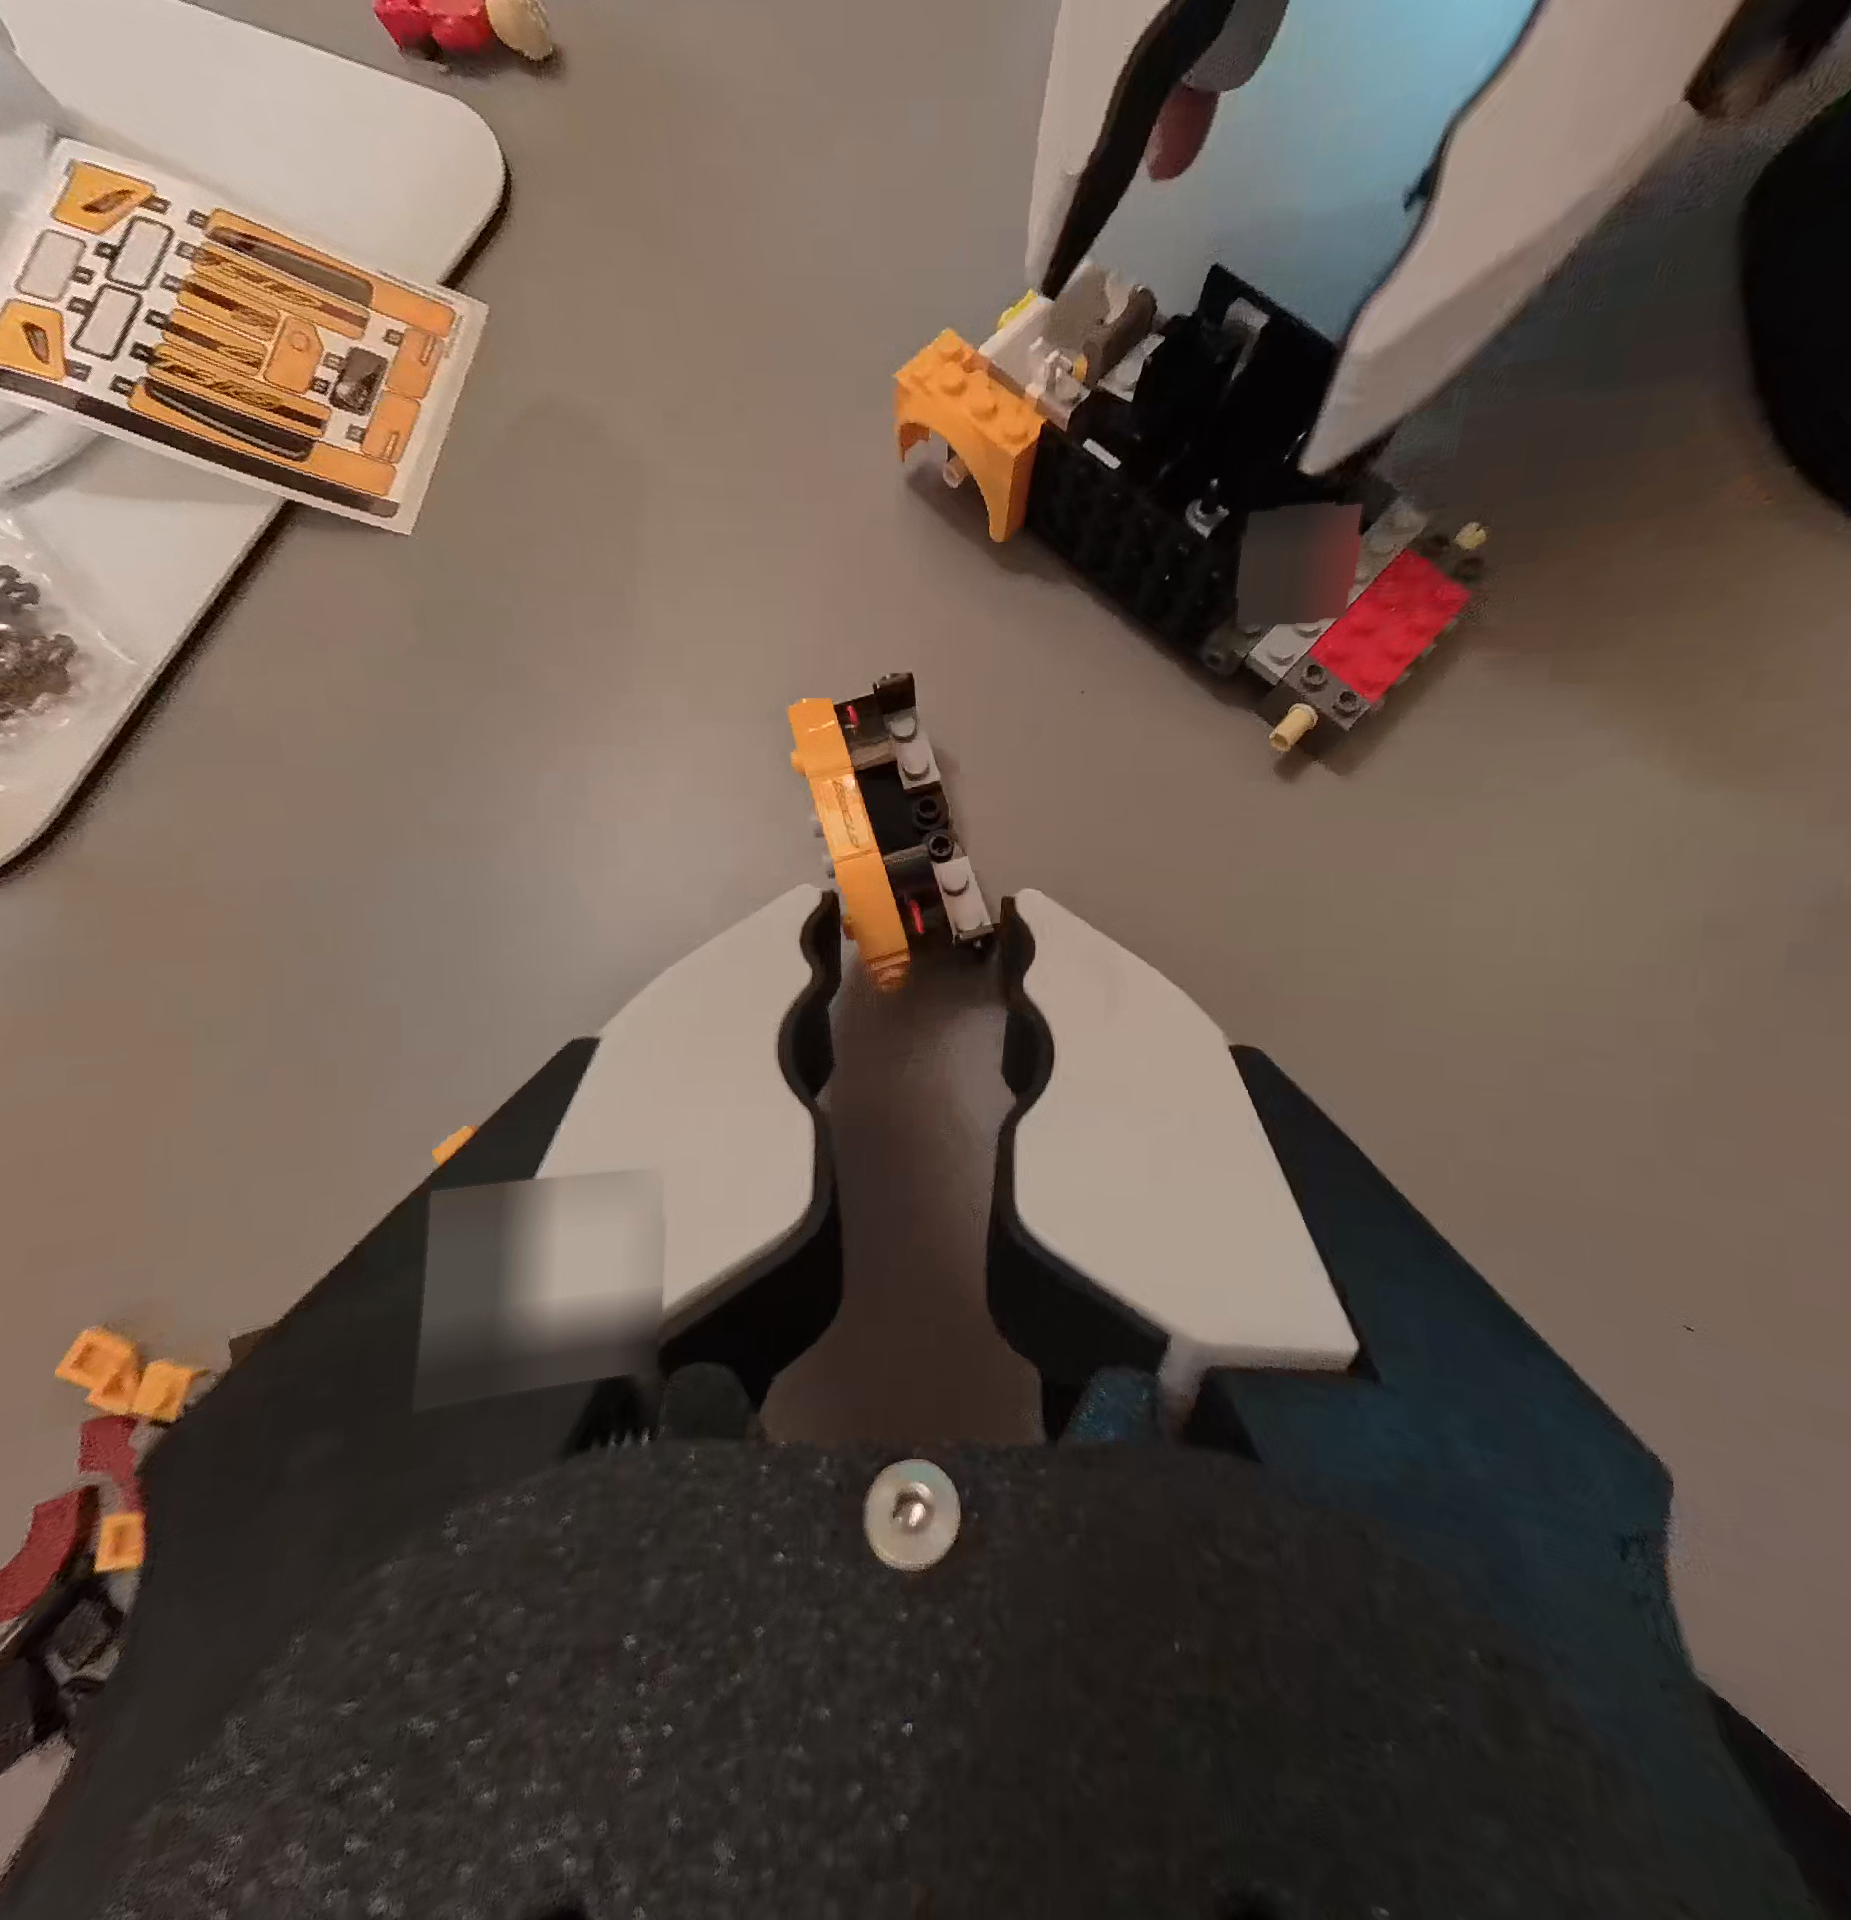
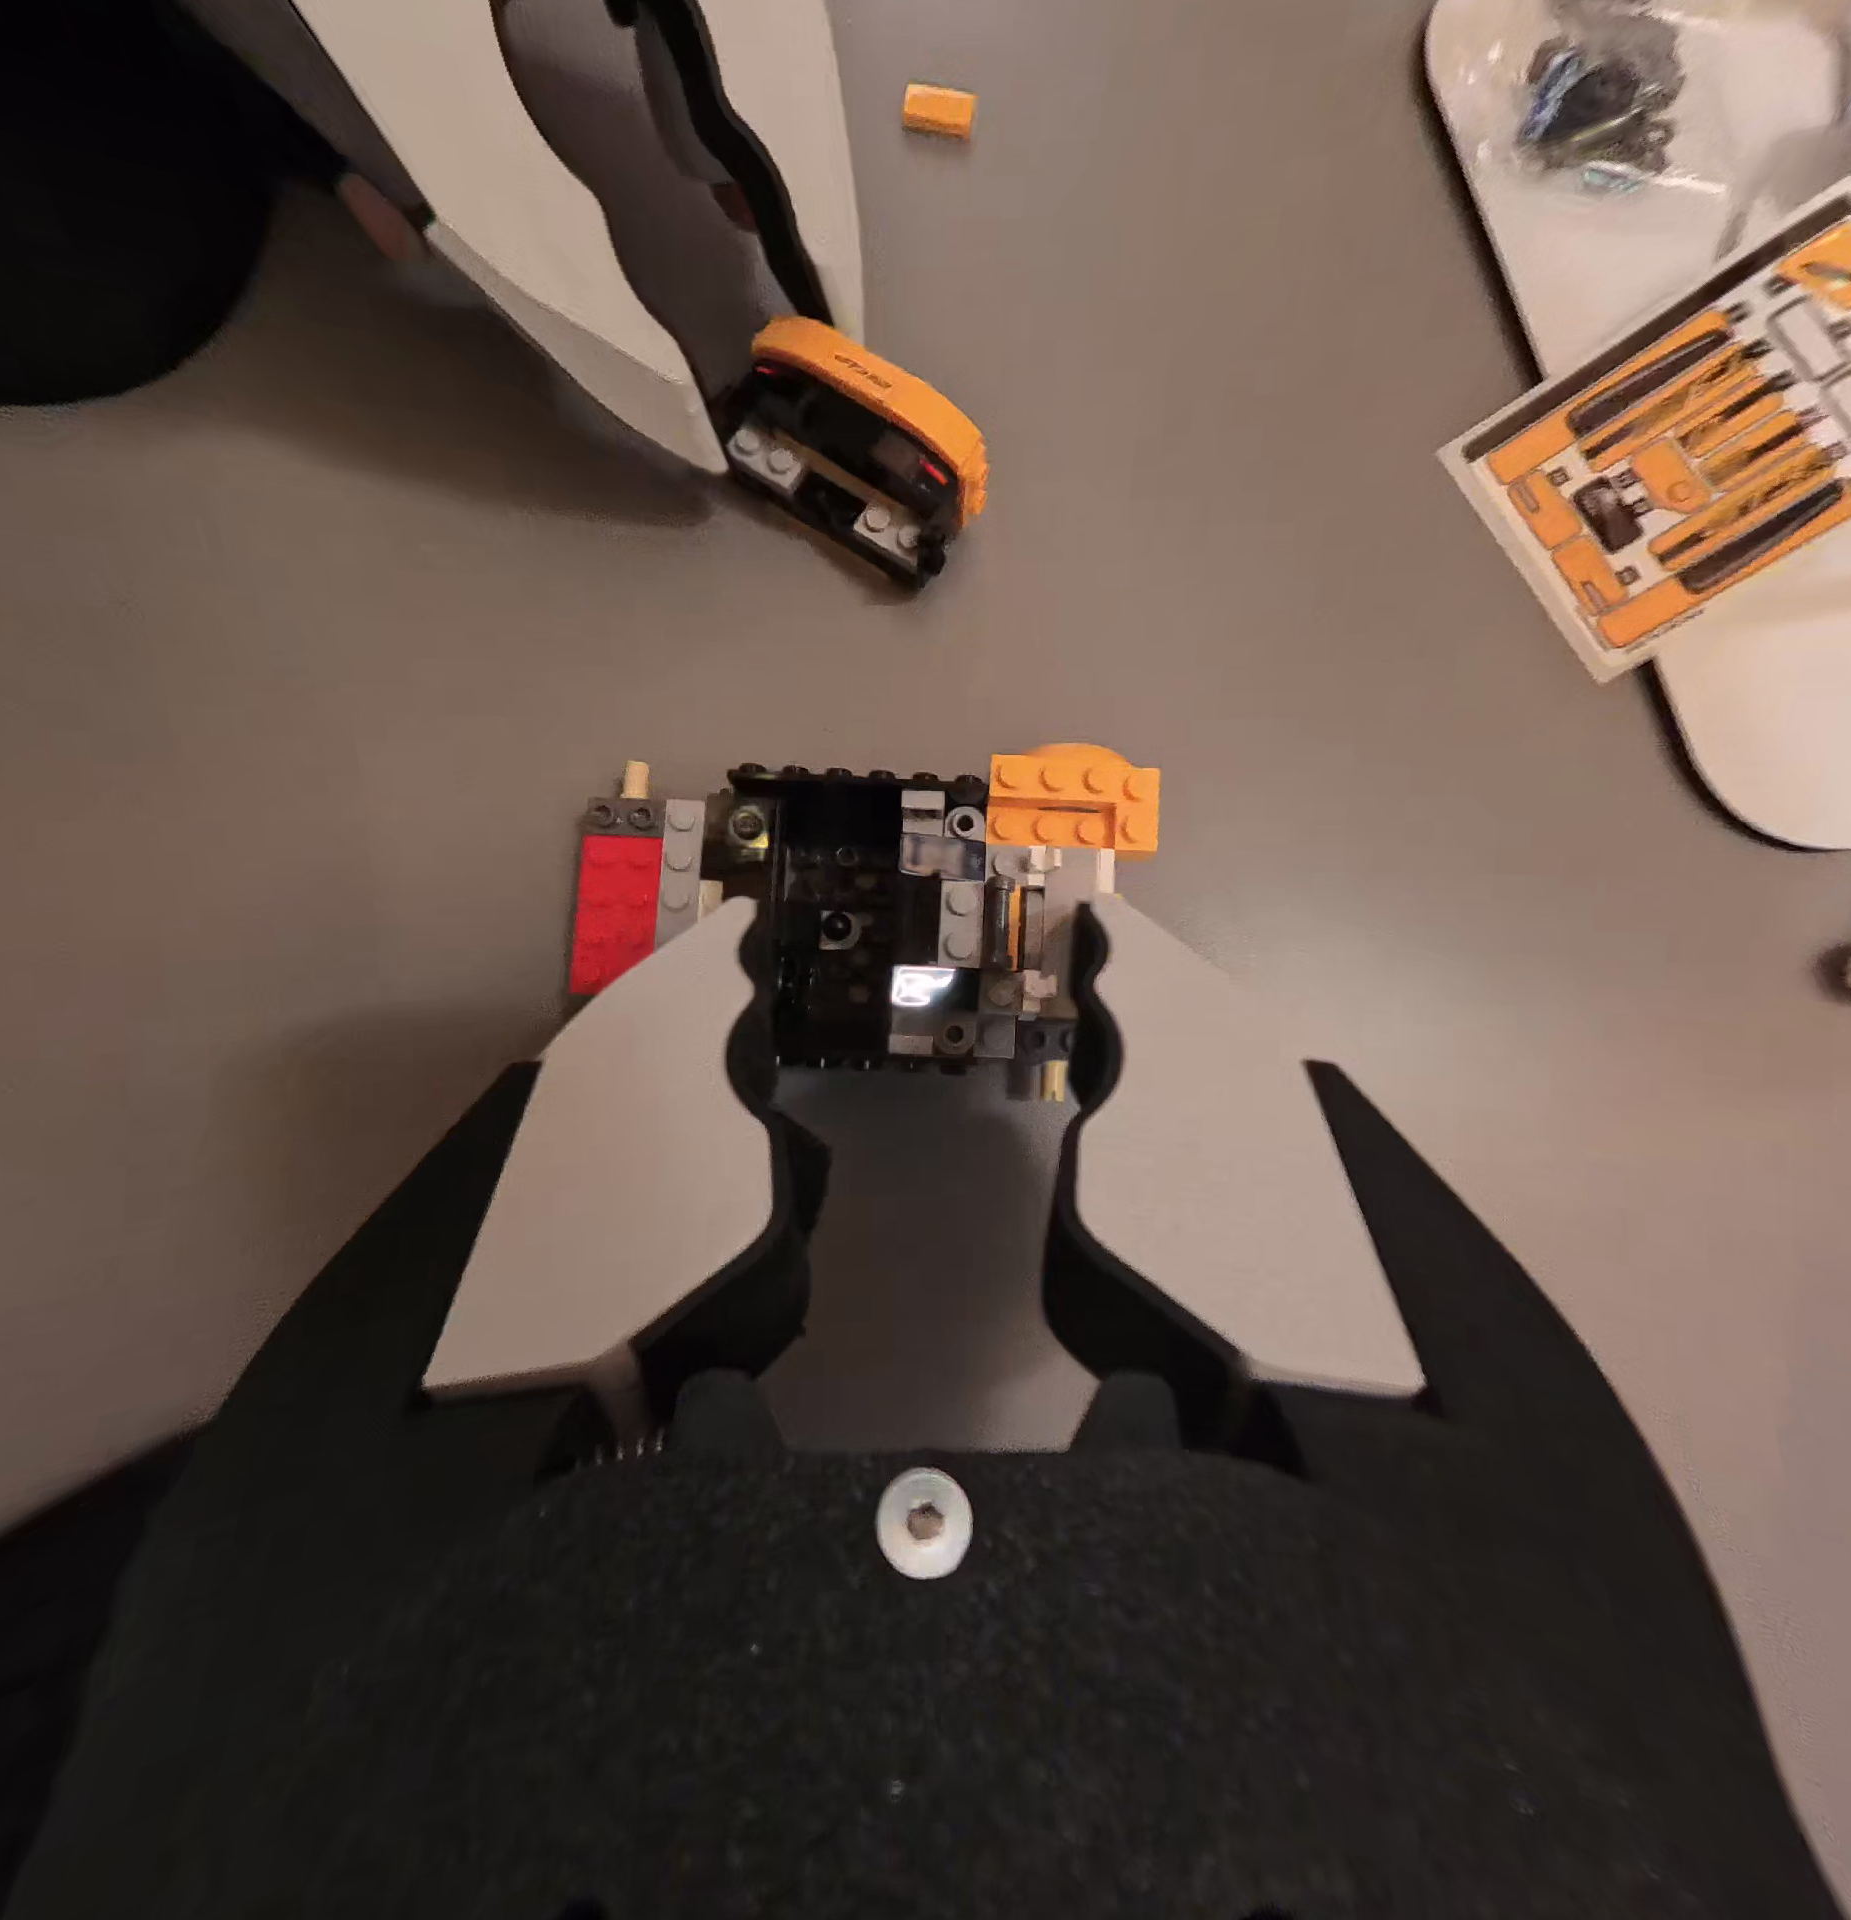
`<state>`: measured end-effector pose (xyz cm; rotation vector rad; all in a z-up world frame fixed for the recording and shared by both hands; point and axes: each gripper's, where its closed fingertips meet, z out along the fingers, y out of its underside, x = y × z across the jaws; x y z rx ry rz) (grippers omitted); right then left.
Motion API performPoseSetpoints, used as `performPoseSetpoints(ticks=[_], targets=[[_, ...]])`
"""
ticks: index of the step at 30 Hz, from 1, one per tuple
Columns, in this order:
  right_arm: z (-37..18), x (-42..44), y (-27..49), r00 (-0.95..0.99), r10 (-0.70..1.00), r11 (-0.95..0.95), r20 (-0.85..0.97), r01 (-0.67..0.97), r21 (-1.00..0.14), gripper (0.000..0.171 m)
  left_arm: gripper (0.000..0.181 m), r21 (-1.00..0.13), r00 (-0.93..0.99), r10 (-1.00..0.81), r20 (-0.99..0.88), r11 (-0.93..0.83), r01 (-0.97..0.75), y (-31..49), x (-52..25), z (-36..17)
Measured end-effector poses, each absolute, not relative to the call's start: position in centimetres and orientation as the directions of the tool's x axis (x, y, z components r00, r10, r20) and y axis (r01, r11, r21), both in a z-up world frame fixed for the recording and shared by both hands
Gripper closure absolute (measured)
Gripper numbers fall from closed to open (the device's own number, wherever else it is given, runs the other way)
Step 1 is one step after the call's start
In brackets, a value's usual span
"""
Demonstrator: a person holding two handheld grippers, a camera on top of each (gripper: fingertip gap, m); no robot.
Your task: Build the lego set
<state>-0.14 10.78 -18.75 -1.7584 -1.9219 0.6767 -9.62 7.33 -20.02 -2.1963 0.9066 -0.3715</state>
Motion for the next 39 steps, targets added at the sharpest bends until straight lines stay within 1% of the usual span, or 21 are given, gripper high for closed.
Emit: performPoseSetpoints(ticks=[2,3,6,12,15,18,19,20,21,24,25,27,28,30,31,33,37,39], targets=[[-19.0,0.1,11.0,-0.130,0.991,0.085,-0.029,0.784,-0.615,0.139,0.153,-0.713,0.700,-0.714,-0.024,-0.478,-0.512,7.2,-9.6,-20.1],[-19.0,0.2,11.4,-0.148,0.989,0.105,-0.021,0.786,-0.609,0.147,0.153,-0.713,0.689,-0.724,-0.032,-0.466,-0.523,7.1,-9.5,-20.1],[-19.0,1.2,12.1,-0.233,0.972,0.182,-0.022,0.813,-0.553,0.148,0.153,-0.717,0.643,-0.765,-0.044,-0.424,-0.553,6.6,-9.3,-20.0],[-19.1,5.7,16.1,-0.319,0.948,0.290,0.000,0.861,-0.417,0.149,0.153,-0.736,0.601,-0.799,-0.024,-0.393,-0.552,6.0,-8.9,-20.0],[-19.1,8.4,19.0,-0.321,0.947,0.304,0.007,0.889,-0.343,0.148,0.153,-0.747,0.569,-0.822,-0.011,-0.372,-0.551,5.7,-8.5,-20.0],[-19.1,9.3,20.3,-0.298,0.955,0.282,-0.002,0.905,-0.320,0.148,0.153,-0.756,0.542,-0.840,-0.004,-0.353,-0.551,5.6,-8.2,-20.0],[-18.9,9.3,20.5,-0.286,0.958,0.273,0.006,0.910,-0.311,0.145,0.153,-0.756,0.537,-0.844,-0.004,-0.349,-0.554,5.6,-8.1,-20.0],[-18.4,9.3,20.8,-0.267,0.963,0.261,0.027,0.912,-0.317,0.138,0.153,-0.755,0.531,-0.847,-0.004,-0.346,-0.558,5.6,-8.1,-20.0],[-17.2,8.9,20.8,-0.240,0.970,0.239,0.044,0.902,-0.360,0.134,0.153,-0.753,0.522,-0.853,-0.006,-0.340,-0.564,5.7,-8.1,-20.0],[-12.9,6.1,19.6,-0.167,0.981,0.192,0.097,0.804,-0.562,0.130,0.153,-0.740,0.459,-0.889,0.000,-0.309,-0.598,5.8,-7.7,-20.0],[-12.2,4.9,18.6,-0.162,0.981,0.195,0.109,0.769,-0.609,0.129,0.153,-0.732,0.424,-0.906,0.004,-0.291,-0.616,5.9,-7.5,-20.0],[-12.3,2.5,15.5,-0.195,0.975,0.216,0.107,0.713,-0.667,0.127,0.153,-0.716,0.357,-0.934,0.007,-0.254,-0.650,6.2,-7.0,-20.0],[-13.0,1.5,14.0,-0.214,0.972,0.223,0.099,0.699,-0.679,0.125,0.153,-0.709,0.331,-0.943,0.017,-0.245,-0.662,6.3,-6.7,-20.0],[-15.2,0.0,11.4,-0.250,0.965,0.237,0.078,0.708,-0.665,0.119,0.153,-0.697,0.307,-0.952,0.016,-0.231,-0.679,6.7,-6.4,-20.0],[-16.3,-0.6,10.4,-0.259,0.963,0.242,0.073,0.712,-0.660,0.119,0.153,-0.694,0.299,-0.954,0.006,-0.220,-0.686,6.8,-6.3,-20.0],[-17.8,-1.7,9.0,-0.268,0.962,0.233,0.053,0.706,-0.669,0.120,0.153,-0.695,0.293,-0.956,-0.016,-0.200,-0.691,7.0,-6.2,-20.0],[-19.4,-3.4,8.5,-0.254,0.967,0.214,0.037,0.719,-0.661,0.121,0.142,-0.705,0.305,-0.950,-0.059,-0.177,-0.687,7.6,-6.5,-20.2],[-19.8,-4.0,8.8,-0.224,0.974,0.198,0.045,0.726,-0.658,0.128,0.141,-0.722,0.337,-0.938,-0.080,-0.179,-0.669,8.0,-6.9,-19.8]])
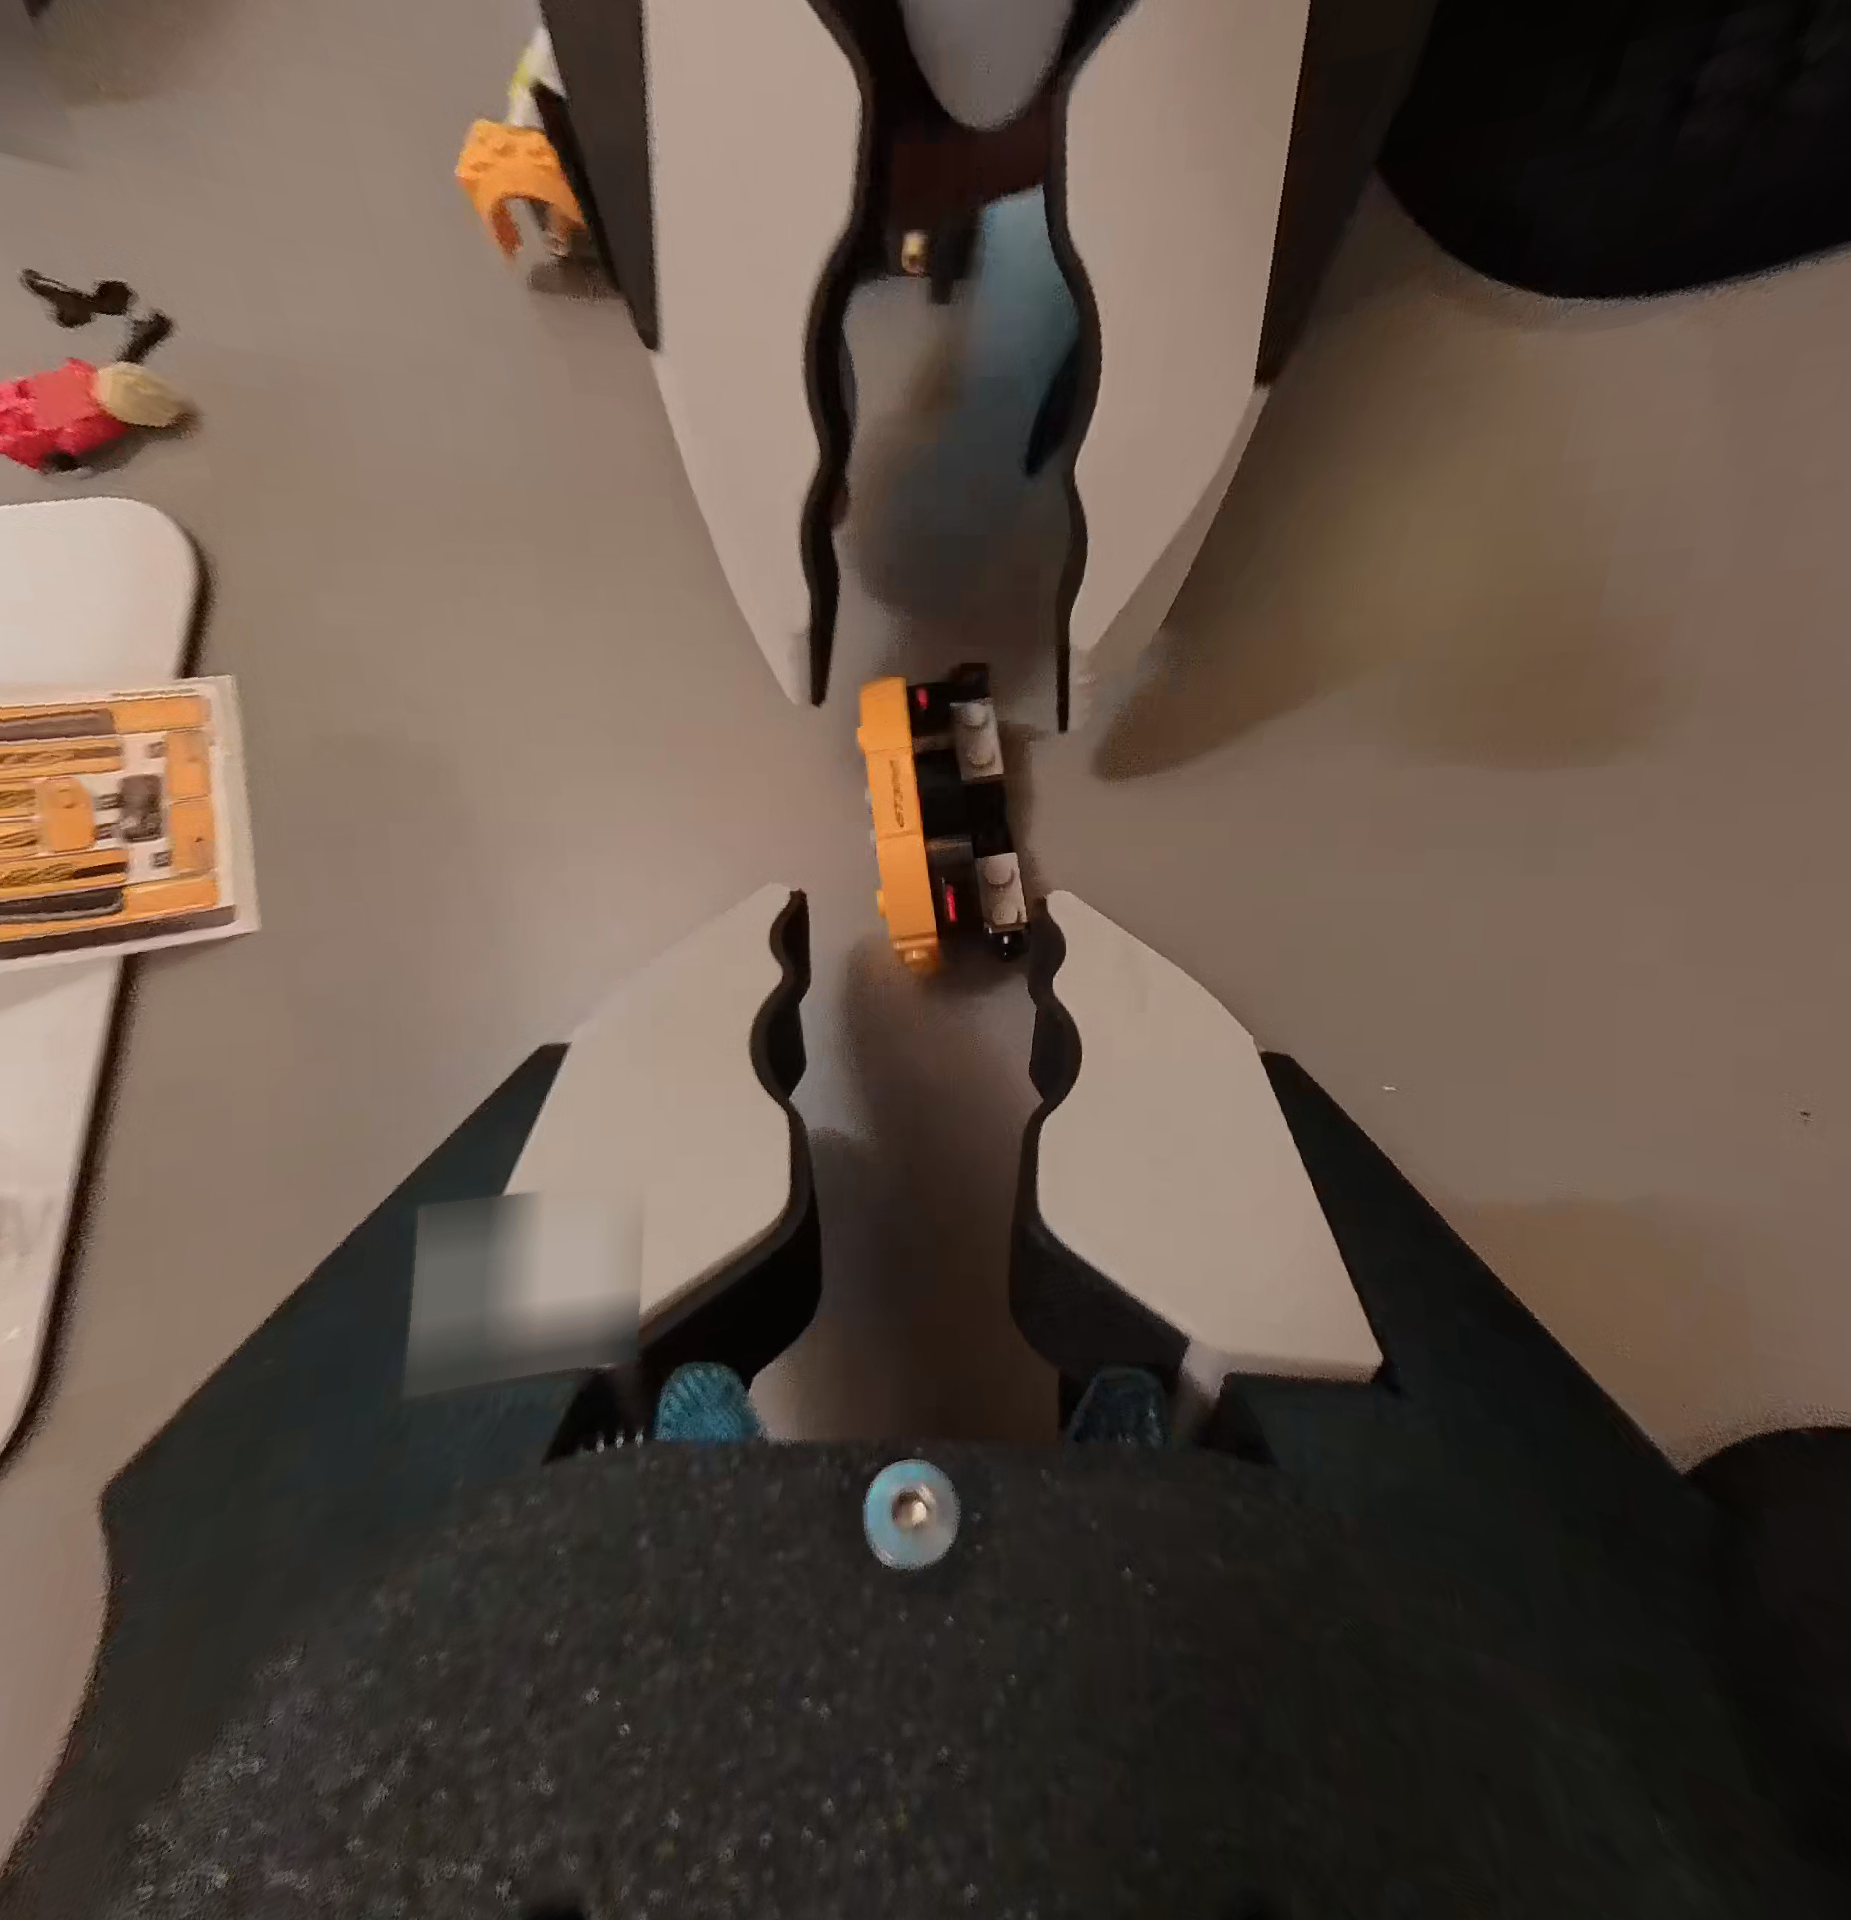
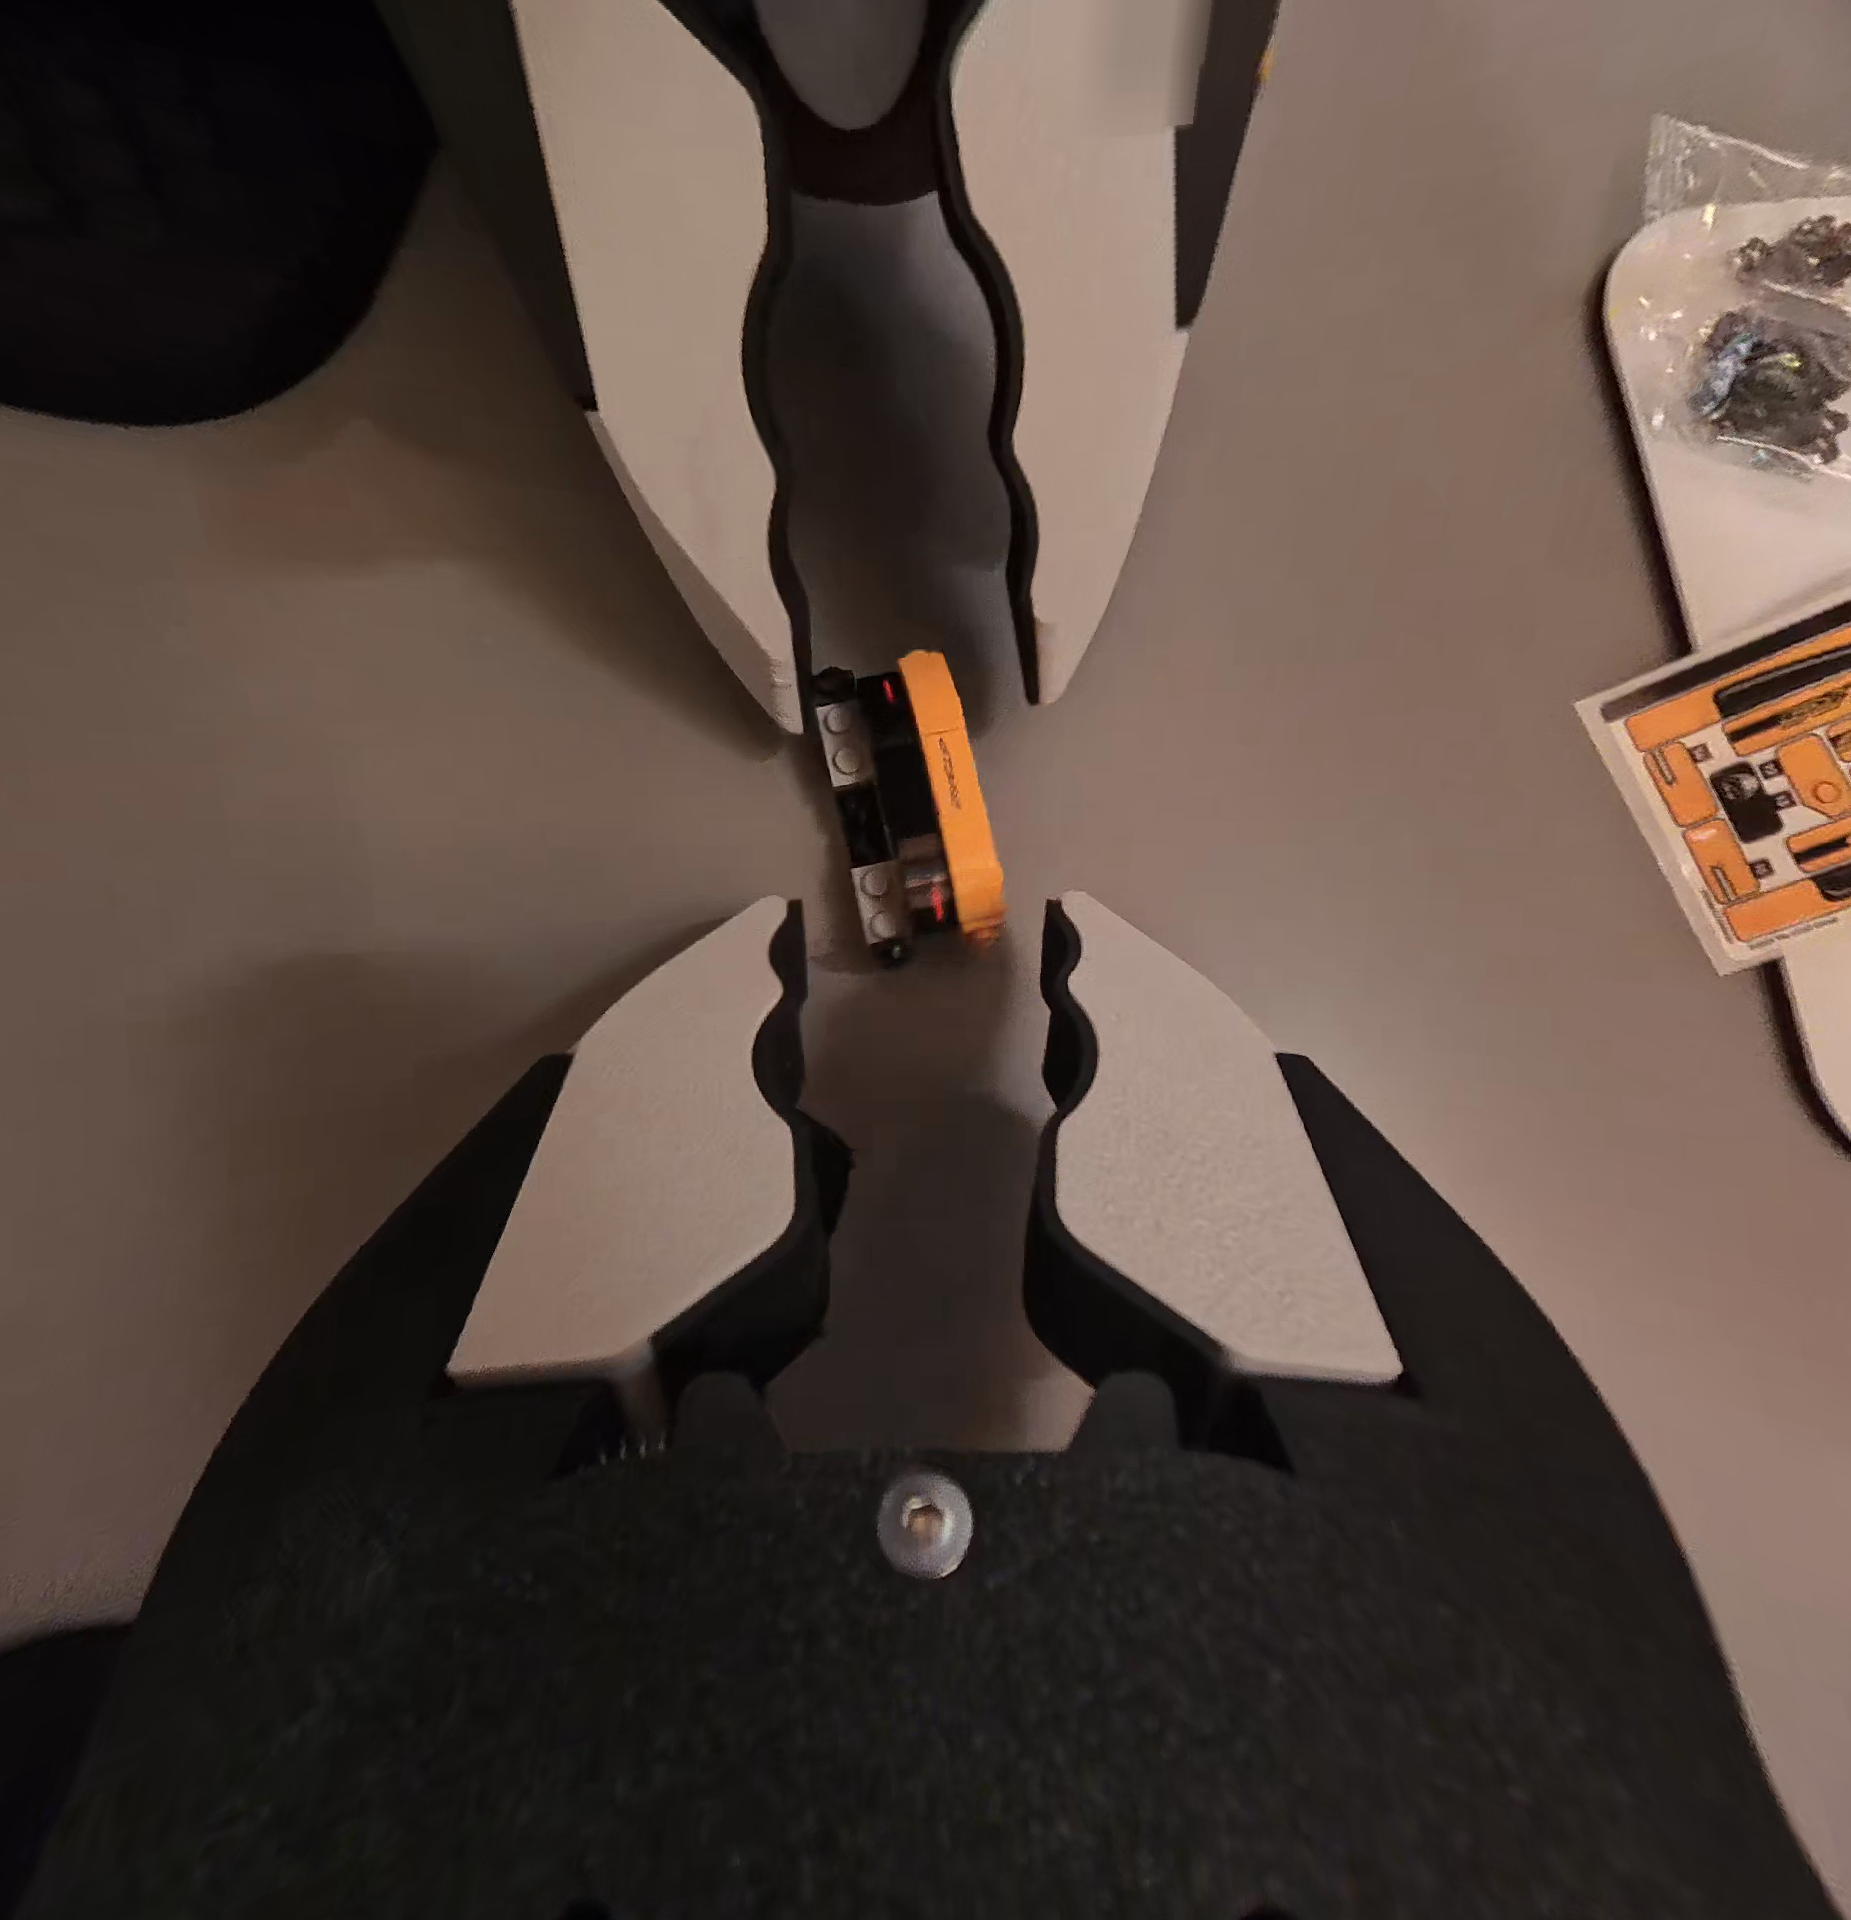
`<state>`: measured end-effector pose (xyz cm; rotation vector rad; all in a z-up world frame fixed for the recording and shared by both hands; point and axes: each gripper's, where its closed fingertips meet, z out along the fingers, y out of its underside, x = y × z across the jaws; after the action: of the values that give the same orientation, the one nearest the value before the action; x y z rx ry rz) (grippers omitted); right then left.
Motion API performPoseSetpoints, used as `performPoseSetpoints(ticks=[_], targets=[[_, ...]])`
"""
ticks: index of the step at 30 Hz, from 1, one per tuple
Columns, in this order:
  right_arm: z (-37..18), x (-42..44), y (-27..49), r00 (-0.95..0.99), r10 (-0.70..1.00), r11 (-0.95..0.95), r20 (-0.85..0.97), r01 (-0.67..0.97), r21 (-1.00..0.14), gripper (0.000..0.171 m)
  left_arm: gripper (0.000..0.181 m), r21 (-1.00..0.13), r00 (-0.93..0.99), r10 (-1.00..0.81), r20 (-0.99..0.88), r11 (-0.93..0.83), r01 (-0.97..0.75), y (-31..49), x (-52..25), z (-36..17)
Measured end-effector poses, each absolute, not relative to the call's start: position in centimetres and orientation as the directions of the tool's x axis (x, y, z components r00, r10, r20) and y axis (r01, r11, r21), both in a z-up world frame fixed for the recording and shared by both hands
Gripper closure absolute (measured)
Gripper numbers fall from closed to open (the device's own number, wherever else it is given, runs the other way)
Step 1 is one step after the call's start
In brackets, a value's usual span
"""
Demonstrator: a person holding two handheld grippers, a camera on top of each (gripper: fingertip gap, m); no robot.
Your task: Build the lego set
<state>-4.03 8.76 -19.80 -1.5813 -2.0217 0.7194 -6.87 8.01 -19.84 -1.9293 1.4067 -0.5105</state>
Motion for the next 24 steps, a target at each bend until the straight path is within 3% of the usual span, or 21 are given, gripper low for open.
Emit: performPoseSetpoints(ticks=[5,24], targets=[[-21.0,-4.4,9.4,-0.173,0.983,0.167,0.055,0.744,-0.647,0.144,0.153,-0.749,0.415,-0.904,-0.104,-0.203,-0.631,8.3,-8.0,-19.5],[-19.8,-4.4,12.2,-0.082,0.994,0.111,0.075,0.726,-0.679,0.137,0.154,-0.752,0.488,-0.868,-0.094,-0.259,-0.606,9.4,-8.4,-20.4]])
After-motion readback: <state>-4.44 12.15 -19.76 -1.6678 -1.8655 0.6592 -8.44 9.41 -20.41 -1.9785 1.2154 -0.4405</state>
